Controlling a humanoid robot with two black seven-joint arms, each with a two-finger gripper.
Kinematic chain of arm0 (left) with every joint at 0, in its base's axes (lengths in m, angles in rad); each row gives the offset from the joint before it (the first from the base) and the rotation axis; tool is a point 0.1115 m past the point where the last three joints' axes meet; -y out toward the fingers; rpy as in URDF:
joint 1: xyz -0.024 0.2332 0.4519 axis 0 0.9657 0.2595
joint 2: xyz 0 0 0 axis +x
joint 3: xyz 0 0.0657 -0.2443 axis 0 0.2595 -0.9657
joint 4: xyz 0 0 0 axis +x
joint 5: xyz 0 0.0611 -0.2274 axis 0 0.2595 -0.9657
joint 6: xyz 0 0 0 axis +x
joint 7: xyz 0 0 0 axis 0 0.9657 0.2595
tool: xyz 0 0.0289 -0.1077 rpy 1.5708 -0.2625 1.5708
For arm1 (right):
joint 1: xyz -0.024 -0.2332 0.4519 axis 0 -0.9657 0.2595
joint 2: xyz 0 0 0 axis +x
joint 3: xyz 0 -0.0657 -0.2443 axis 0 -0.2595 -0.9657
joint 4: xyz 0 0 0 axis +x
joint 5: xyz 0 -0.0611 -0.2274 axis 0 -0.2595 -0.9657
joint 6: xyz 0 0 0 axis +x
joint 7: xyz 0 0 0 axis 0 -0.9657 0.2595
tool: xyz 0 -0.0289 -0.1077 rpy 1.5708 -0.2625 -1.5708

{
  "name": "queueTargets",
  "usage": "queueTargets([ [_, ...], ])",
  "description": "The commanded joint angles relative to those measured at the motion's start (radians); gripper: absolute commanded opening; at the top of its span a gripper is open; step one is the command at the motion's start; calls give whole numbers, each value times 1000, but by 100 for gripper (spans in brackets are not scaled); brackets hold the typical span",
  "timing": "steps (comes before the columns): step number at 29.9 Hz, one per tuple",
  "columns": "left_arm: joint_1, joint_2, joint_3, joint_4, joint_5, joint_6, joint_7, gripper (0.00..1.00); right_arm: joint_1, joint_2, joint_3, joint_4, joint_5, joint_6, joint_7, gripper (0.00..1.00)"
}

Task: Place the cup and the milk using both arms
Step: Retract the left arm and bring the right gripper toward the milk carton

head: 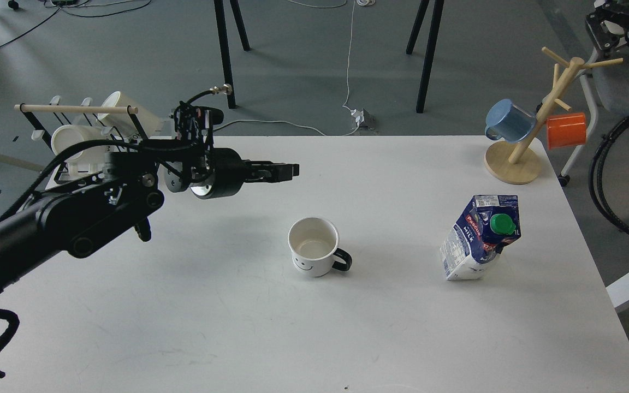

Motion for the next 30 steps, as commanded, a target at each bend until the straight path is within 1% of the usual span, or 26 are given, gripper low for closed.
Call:
queueTargets([
  [1,3,69,-80,42,-401,0,-5,82,-136,-10,29,73,2,0,6,99],
  [2,3,76,-95,65,-497,0,-5,86,-171,-10,52,98,2,0,7,99],
  [4,3,73,-127,129,-707,0,-8,100,-268,-12,124,144,1,0,6,99],
  [8,3,73,-164,247,-974,0,-8,100,-403,-12,187,212,-2,0,7,99],
  [12,10,73,-184,307,-1206,0,-11,100,-607,-14,253,305,-5,0,21,98],
  [15,23,72,-189,336,-1362,0,-23,100,-748,-12,275,374,-7,0,24,98],
  [18,24,70,-189,364,-1418,0,-23,100,-880,-11,273,419,-11,0,36,98],
  [22,26,72,-187,376,-1418,0,-20,100,-1001,25,258,425,-43,0,38,98],
  [24,33,76,-186,378,-1418,0,-20,100,-1036,93,256,422,-82,0,38,98],
  [28,35,82,-181,378,-1415,0,-16,100,-1043,233,259,405,-175,0,36,98],
  [30,35,84,-178,378,-1415,0,-14,100,-1043,284,256,399,-206,0,36,98],
])
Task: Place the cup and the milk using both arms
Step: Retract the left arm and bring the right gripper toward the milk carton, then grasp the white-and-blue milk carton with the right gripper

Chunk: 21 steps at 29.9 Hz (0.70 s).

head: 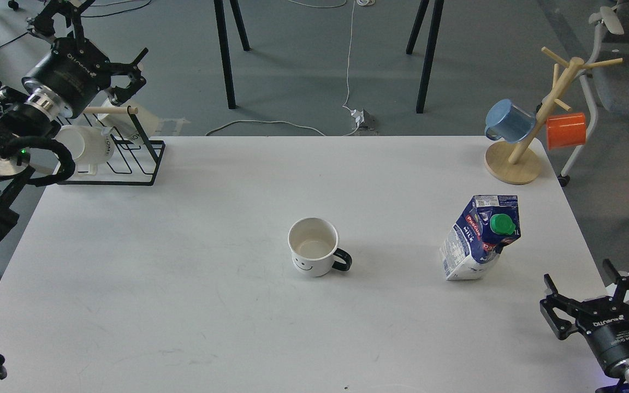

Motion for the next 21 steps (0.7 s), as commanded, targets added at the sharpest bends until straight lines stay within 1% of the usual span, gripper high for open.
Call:
queueTargets([
  [1,1,3,4,0,2,0,3,100,1,98,-4,-11,-63,0,-1,98],
  [6,12,5,4,0,2,0,6,100,14,185,-14,-7,-126,0,-1,98],
  [8,13,6,4,0,2,0,6,100,17,202,-27,-5,-126,0,-1,98],
  [13,13,17,9,2,4,0,12,100,42,205,-31,-2,-127,0,-1,98],
  [17,12,17,9,3,16,0,30,100,68,208,-31,-1,-127,0,-1,96],
  [21,12,18,9,2,16,0,32,100,114,208,-28,-7,-127,0,-1,95],
])
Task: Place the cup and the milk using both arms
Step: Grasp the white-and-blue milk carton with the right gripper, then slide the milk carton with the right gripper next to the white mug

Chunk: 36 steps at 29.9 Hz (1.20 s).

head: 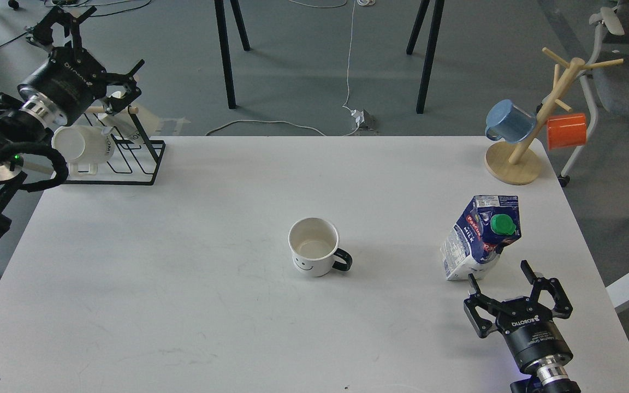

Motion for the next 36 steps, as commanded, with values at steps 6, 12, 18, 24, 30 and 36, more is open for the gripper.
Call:
queueTargets([
  [6,0,3,0,4,2,0,2,100,69,3,-22,-10,0,0,-2,93],
  [12,0,3,1,9,2,0,1,100,69,39,-20,-13,-2,0,0,76],
  [18,0,3,1,9,2,0,1,100,72,62,-23,-48,-2,0,0,49],
  [24,-1,2,-1,9,30,0,-4,100,72,66,-30,-42,-2,0,-3,30],
  [30,-1,0,-1,9,37,0,-6,100,72,72,-30,-40,-3,0,-9,20],
  [36,-1,2,1,9,39,0,-6,100,72,82,-56,-5,-14,0,-11,17],
])
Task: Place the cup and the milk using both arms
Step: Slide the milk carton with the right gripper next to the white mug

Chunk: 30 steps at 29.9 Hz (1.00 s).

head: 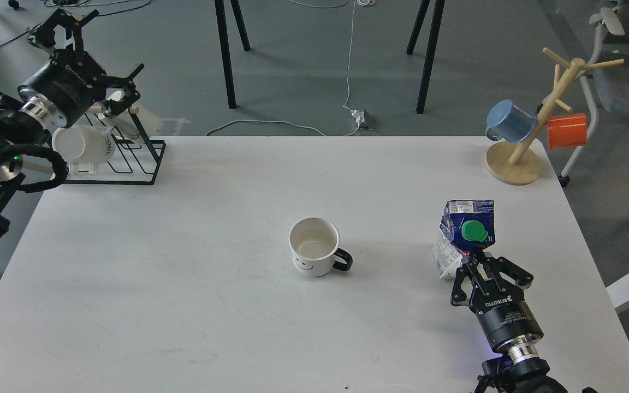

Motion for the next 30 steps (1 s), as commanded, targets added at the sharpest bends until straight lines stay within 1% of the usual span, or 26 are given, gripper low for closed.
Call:
queueTargets([
  [1,0,2,0,0,2,0,0,100,0,5,-25,40,-3,0,-3,17],
  [4,2,3,2,0,12,0,0,100,6,22,-65,75,-9,0,-5,17],
  [7,2,3,2,0,18,0,0,100,38,51,-99,74,-26,0,-8,17],
  [11,5,2,2,0,20,0,0,100,96,115,-163,14,-39,0,-44,17],
  [17,5,-9,0,0,55,0,-2,100,121,178,-174,-46,-40,0,-55,18],
  [21,5,-11,0,0,74,0,-5,100,150,183,-179,-126,-39,0,-63,18],
  [27,5,-6,2,0,75,0,-5,100,163,183,-179,-161,-39,0,-63,18],
  [30,6,-6,2,0,75,0,-5,100,163,183,-179,-187,-39,0,-61,22],
])
